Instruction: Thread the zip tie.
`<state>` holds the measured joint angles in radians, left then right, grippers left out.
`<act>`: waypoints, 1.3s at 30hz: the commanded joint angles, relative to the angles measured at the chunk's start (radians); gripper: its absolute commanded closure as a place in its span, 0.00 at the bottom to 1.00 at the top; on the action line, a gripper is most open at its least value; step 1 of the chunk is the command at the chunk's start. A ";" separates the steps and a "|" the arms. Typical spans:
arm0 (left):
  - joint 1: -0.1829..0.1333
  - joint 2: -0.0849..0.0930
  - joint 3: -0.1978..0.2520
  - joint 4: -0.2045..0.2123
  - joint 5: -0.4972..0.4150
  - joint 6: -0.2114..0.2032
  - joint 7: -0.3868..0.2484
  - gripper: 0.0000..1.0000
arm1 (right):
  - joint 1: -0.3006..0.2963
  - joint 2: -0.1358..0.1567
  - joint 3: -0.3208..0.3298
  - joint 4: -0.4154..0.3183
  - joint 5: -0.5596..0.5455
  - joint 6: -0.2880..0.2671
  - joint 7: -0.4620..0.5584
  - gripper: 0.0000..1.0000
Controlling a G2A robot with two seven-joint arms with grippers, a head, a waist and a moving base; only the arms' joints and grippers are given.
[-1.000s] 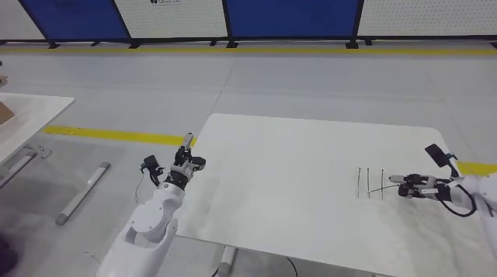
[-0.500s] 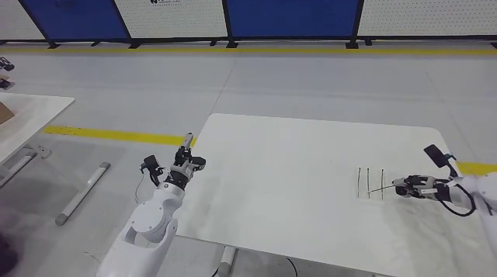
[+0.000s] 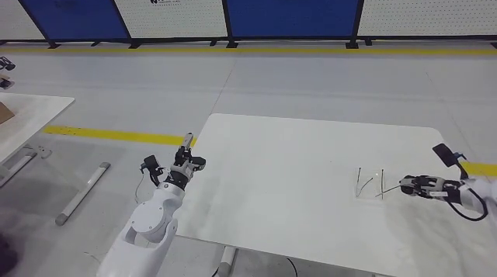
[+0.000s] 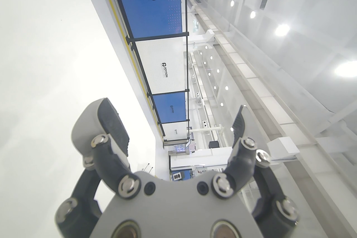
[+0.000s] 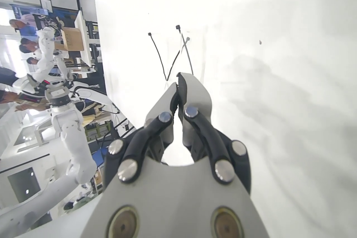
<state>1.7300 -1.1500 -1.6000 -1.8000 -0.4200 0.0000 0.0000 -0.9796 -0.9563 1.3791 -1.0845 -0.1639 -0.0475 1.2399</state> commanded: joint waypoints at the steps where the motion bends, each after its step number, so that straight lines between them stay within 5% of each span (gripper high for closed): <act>1: 0.000 0.000 0.000 0.000 0.000 0.000 0.000 0.00 | -0.040 0.011 0.046 -0.055 0.025 -0.005 -0.006 1.00; 11: 0.000 0.000 0.000 0.000 0.000 0.000 0.000 0.00 | -0.251 0.039 0.240 -0.283 0.281 -0.121 -0.009 1.00; 20: 0.000 0.000 0.000 0.000 0.000 0.000 0.000 0.00 | -0.255 0.039 0.237 -0.284 0.281 -0.118 -0.022 1.00; 24: 0.000 0.000 0.000 0.000 0.000 0.000 0.000 0.00 | -0.271 0.027 0.198 -0.306 0.381 -0.114 -0.072 1.00; 29: 0.000 0.000 0.000 0.000 0.000 0.000 0.000 0.00 | -0.272 0.009 0.137 -0.403 0.450 -0.133 -0.188 1.00; 32: 0.000 0.000 0.000 0.000 0.000 0.000 0.000 0.00 | -0.270 -0.003 0.070 -0.484 0.443 -0.095 -0.260 1.00; 39: 0.000 0.000 0.000 0.000 0.000 0.000 0.000 0.00 | -0.268 -0.004 0.060 -0.489 0.436 -0.087 -0.262 1.00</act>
<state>1.7300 -1.1500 -1.6000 -1.8000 -0.4200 0.0000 0.0000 -1.2472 -0.9604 1.4397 -1.5731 0.2721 -0.1346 0.9778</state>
